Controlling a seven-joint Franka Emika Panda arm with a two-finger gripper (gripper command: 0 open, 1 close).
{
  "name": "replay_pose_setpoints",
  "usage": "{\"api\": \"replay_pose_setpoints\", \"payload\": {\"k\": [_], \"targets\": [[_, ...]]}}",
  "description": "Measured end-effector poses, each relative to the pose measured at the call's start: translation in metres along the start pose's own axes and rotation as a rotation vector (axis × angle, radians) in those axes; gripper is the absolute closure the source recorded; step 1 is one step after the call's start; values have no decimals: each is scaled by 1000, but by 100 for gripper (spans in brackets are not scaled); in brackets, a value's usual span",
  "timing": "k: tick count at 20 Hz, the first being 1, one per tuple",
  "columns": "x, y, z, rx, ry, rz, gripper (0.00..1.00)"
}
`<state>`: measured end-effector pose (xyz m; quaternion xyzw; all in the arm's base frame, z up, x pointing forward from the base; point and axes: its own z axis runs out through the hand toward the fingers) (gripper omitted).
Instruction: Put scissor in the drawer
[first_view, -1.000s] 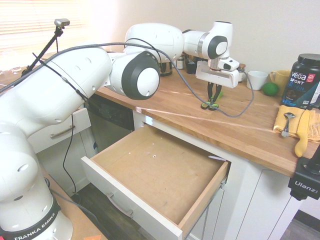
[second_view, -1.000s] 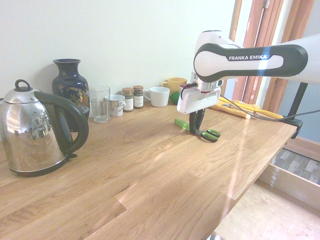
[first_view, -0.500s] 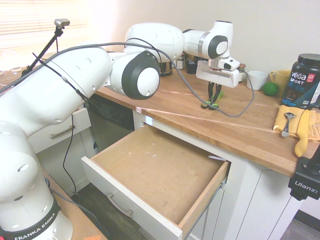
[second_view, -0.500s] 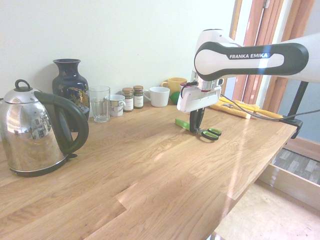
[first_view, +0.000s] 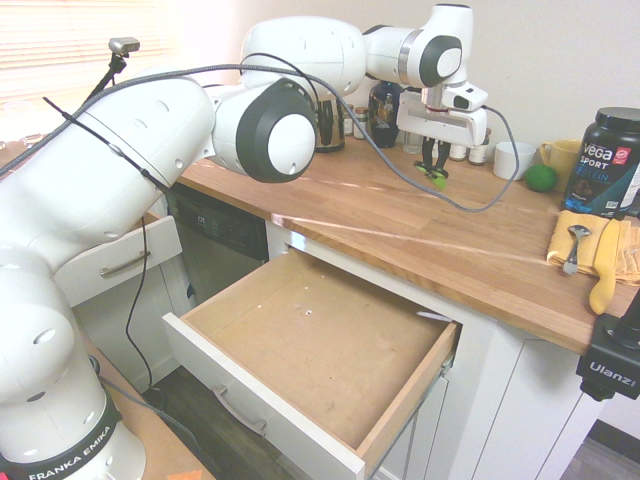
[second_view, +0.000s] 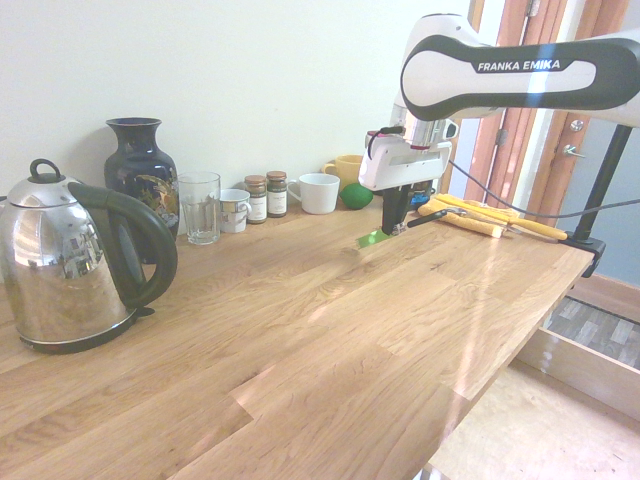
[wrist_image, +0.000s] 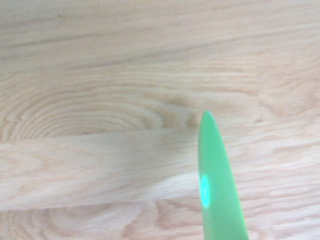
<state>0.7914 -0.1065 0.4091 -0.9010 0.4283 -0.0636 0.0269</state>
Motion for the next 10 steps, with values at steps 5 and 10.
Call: {"api": "replay_pose_setpoints", "payload": {"k": [5,10], "targets": [[-1,4,-20,-6,-9,4,100],[-7,9,-50,-16,-24,3,100]]}}
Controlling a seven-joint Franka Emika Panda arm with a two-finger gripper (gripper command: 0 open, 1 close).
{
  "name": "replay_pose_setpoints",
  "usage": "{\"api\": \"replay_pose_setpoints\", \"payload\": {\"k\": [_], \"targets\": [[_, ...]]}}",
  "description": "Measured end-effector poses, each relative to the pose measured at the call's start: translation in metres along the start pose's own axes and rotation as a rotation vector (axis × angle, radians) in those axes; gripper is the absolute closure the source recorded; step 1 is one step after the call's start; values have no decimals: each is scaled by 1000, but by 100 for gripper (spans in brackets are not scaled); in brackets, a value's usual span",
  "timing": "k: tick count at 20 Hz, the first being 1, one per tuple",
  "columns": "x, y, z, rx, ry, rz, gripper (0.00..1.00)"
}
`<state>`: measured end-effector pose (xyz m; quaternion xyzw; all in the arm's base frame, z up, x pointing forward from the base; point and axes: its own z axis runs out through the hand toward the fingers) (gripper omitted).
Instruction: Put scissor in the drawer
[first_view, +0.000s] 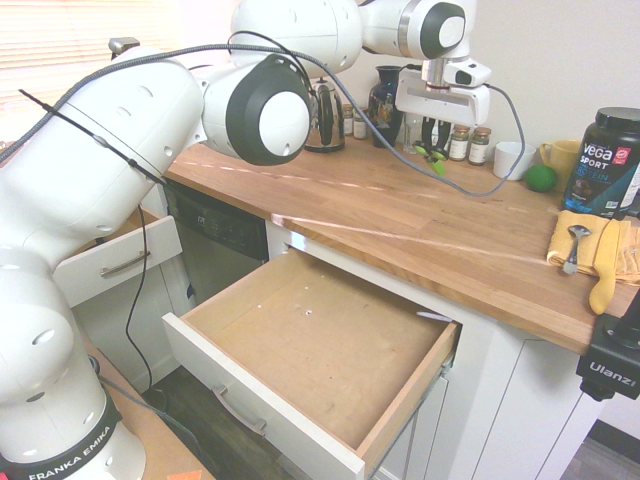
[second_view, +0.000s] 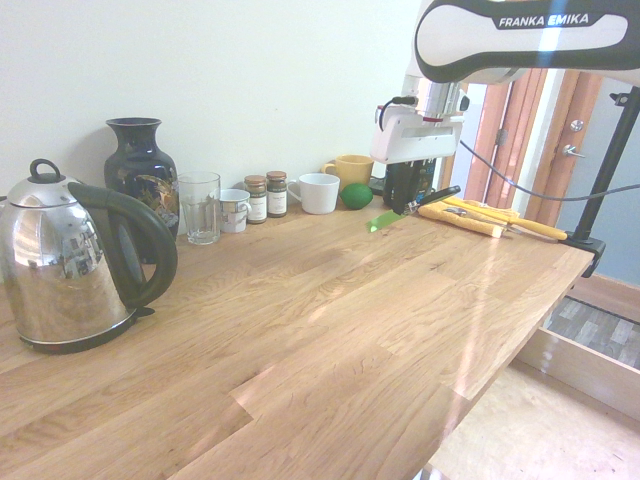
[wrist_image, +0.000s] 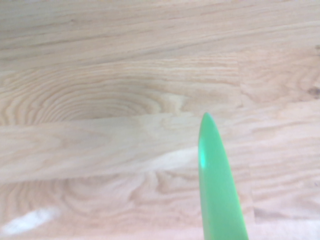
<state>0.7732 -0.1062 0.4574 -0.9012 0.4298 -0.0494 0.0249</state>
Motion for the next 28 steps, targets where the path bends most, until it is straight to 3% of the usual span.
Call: {"api": "replay_pose_setpoints", "payload": {"k": [17,28], "targets": [[-60,35,-46,-68,-59,-20,100],[-118,92,-47,-69,-76,-19,100]]}}
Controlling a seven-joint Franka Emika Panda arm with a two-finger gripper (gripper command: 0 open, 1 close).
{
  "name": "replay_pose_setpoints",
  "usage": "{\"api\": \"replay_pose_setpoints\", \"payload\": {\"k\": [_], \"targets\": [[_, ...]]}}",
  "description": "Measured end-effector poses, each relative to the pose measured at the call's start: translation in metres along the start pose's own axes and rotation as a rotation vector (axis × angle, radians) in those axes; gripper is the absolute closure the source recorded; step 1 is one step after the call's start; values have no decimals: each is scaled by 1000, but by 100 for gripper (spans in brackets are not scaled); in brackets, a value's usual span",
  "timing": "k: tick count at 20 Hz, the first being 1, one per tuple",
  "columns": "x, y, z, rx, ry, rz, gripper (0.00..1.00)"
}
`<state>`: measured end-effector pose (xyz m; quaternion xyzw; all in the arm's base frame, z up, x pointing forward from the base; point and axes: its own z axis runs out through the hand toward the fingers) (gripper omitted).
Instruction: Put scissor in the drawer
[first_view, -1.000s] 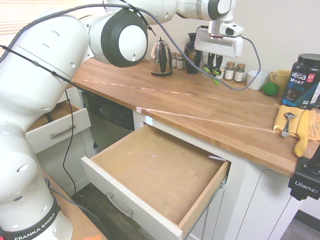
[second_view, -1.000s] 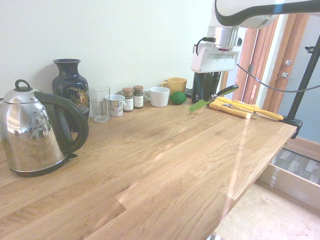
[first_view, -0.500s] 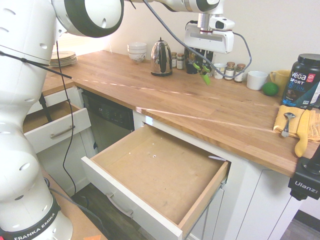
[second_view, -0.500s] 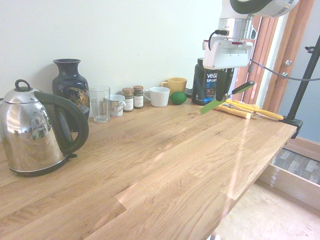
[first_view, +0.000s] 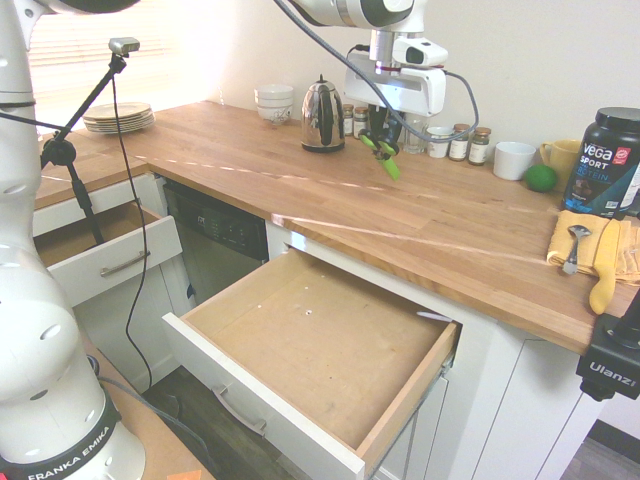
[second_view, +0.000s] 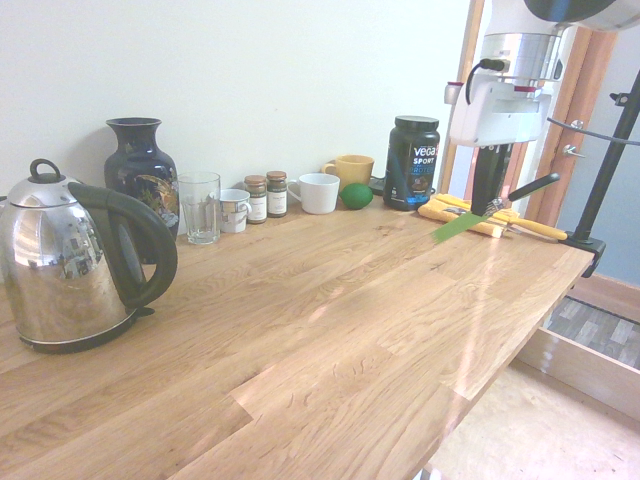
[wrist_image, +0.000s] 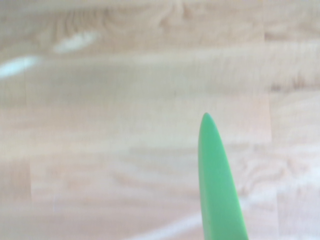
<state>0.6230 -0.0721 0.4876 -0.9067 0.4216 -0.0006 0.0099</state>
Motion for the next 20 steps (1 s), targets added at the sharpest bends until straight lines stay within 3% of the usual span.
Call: {"api": "replay_pose_setpoints", "payload": {"k": [10,20], "targets": [[-61,67,38,-1,-1,7,100],[-100,87,39,11,6,7,100]]}}
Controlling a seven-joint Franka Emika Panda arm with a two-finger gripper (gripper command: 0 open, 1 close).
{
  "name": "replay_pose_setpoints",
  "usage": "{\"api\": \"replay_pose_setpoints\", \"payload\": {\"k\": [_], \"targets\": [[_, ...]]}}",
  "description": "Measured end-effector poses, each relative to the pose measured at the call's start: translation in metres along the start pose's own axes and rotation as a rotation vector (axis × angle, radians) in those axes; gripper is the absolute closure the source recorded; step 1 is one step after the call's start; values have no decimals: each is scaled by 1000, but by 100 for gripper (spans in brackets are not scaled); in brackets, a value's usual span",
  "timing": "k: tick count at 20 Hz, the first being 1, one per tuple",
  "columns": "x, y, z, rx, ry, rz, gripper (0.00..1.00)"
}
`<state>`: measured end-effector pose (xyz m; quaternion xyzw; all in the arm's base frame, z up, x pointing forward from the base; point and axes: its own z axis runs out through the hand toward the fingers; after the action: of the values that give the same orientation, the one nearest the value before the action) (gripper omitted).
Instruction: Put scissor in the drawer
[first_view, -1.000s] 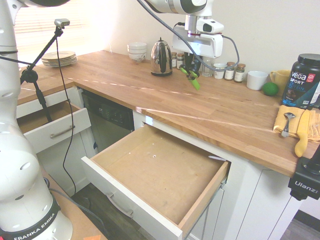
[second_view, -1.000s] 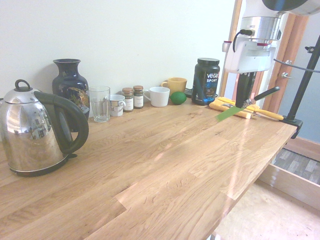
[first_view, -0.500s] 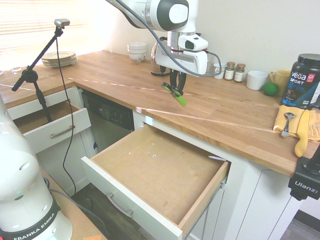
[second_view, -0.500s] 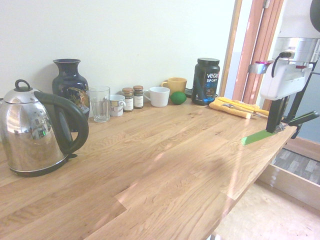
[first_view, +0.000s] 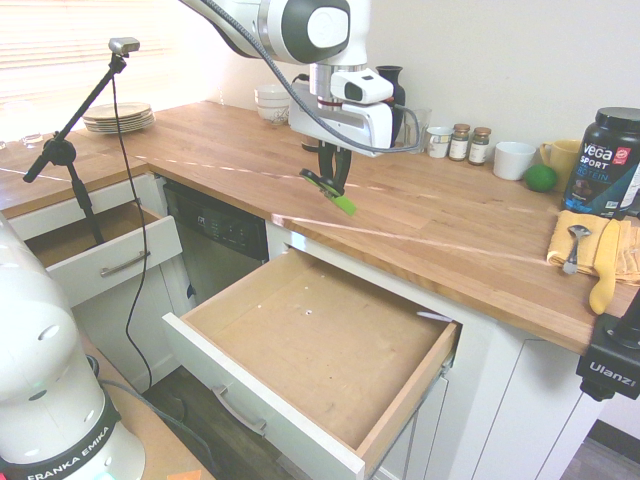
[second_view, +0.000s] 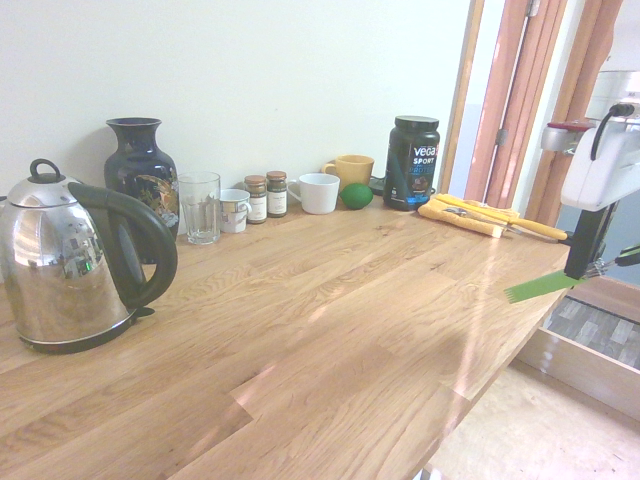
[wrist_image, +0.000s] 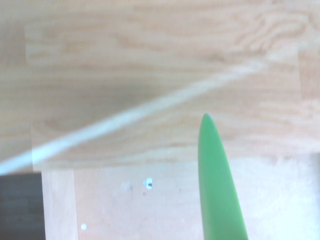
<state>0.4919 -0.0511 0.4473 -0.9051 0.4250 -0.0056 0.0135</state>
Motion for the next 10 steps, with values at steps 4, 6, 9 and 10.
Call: {"api": "replay_pose_setpoints", "payload": {"k": [4,6,9,10], "targets": [[-16,16,4,2,-1,7,100],[-24,22,6,3,0,12,100],[-36,31,7,3,2,14,100],[-39,33,9,4,4,15,100]]}}
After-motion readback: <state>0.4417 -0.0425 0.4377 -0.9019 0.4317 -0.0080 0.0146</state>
